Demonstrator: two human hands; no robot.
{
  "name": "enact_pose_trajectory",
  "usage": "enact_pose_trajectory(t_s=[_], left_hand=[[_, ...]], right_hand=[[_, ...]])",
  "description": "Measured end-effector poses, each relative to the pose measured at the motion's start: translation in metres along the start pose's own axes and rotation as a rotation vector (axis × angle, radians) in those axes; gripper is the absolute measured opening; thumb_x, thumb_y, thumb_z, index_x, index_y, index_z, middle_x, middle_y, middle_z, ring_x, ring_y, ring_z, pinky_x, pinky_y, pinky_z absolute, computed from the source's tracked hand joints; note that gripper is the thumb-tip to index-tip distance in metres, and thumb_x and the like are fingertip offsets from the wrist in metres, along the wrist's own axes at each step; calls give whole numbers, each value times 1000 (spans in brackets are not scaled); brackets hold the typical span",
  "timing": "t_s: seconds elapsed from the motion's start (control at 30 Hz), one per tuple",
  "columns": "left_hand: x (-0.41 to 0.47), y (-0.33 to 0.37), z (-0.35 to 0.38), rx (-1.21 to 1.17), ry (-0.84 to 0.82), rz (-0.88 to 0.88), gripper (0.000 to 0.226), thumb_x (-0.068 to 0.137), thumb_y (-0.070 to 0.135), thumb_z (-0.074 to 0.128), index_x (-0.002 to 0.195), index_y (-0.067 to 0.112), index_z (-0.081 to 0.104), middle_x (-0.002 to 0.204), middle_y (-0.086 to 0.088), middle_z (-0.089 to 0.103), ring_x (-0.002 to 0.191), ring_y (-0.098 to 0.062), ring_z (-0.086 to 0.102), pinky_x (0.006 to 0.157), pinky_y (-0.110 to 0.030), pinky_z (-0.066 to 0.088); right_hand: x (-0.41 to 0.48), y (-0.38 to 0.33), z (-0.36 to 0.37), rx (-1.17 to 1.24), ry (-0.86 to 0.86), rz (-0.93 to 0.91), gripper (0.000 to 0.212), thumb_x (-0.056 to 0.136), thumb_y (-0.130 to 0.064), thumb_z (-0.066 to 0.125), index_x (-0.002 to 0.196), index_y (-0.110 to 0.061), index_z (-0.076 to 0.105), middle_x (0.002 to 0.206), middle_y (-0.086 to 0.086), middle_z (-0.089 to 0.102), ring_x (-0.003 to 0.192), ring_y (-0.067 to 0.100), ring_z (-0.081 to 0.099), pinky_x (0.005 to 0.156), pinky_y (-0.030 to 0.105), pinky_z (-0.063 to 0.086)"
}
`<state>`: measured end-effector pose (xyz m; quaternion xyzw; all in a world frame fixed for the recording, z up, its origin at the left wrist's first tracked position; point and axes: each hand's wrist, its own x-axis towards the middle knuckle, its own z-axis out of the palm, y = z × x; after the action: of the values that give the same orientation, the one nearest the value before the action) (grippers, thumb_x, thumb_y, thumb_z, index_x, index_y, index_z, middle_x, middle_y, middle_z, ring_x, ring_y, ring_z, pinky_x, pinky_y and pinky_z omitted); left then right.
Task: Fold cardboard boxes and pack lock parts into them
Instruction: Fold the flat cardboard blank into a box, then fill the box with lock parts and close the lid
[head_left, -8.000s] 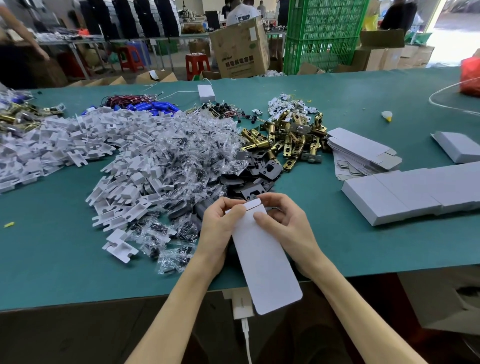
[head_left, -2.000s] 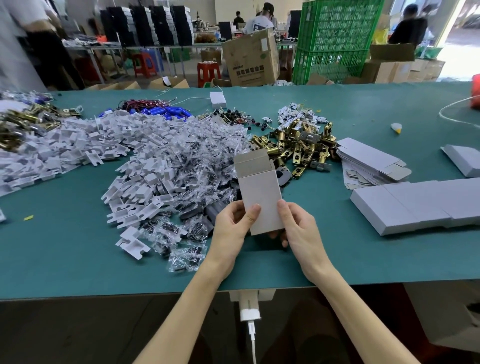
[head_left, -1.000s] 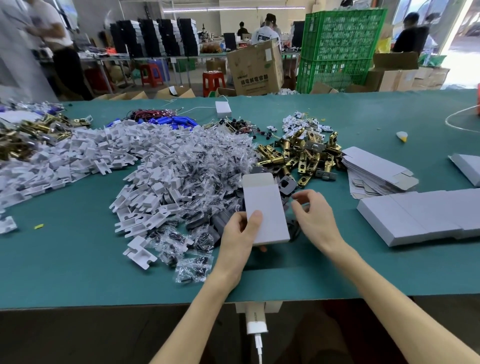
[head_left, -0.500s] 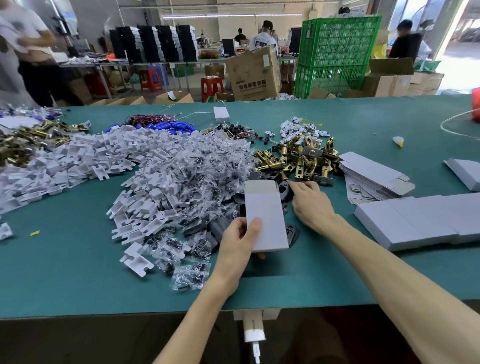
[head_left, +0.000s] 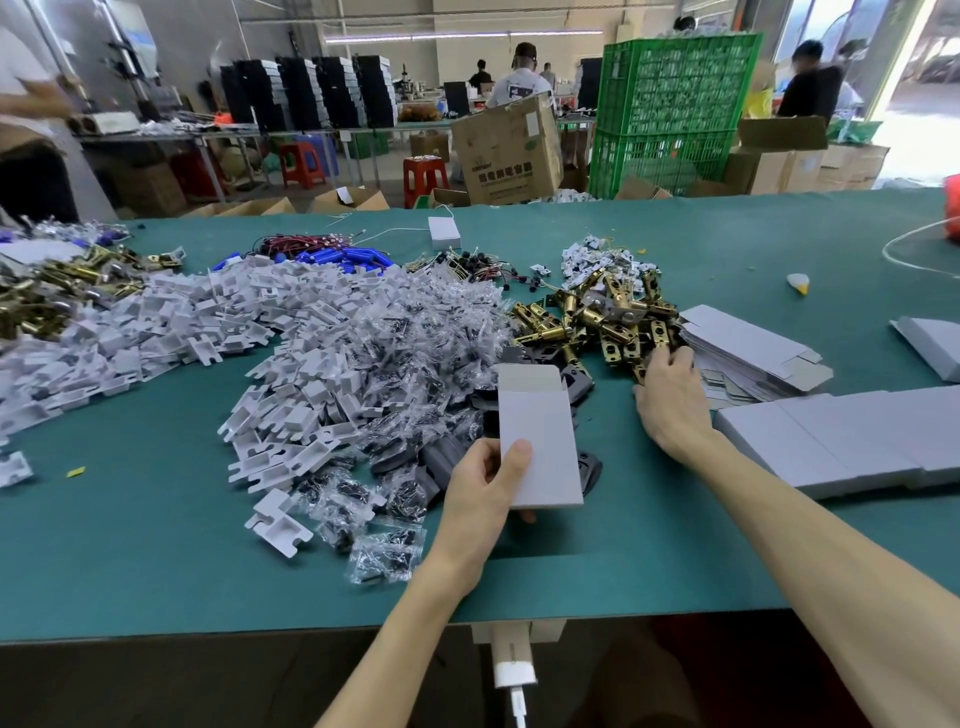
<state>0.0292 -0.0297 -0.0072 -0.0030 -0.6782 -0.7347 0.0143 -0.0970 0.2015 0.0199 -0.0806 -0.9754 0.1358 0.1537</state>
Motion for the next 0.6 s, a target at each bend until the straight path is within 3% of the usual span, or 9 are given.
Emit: enact_pose_trajectory(t_s=[0.17,0.3,0.47,0.6], left_hand=[[1,0,1,22,-8,4,41,95,50,65,108,11,63,92,-1,71,78,-15,67,60,-35,55],[2,1,1,29,-14,2,43,94,50,65,108,9,63,92,-1,71,78,-15,66,60,-34,55],[4,3,1,27,-1,-16,34,101,43,64,110,10,65,91,4,74,77,-11,68,58,-30,55],[5,3,1,18,-1,-28,33,102,41,64,110,9,65,93,1,74,78,-14,68,59,-31,56]], right_hand=[[7,2,5,-54,-23,85,54,102,-37,58,133,6,48,134,26,48,124,41,45,103,45,40],[7,-2,8,-11,24,131,44,104,-31,53,127,6,52,133,25,48,123,39,44,101,45,41],[11,-7,-6,158,72,121,34,100,-32,56,100,2,57,115,20,51,100,36,54,84,46,48],[18,-15,-24,185,115,55,37,97,-39,57,84,-5,54,102,12,49,84,29,49,72,35,37]])
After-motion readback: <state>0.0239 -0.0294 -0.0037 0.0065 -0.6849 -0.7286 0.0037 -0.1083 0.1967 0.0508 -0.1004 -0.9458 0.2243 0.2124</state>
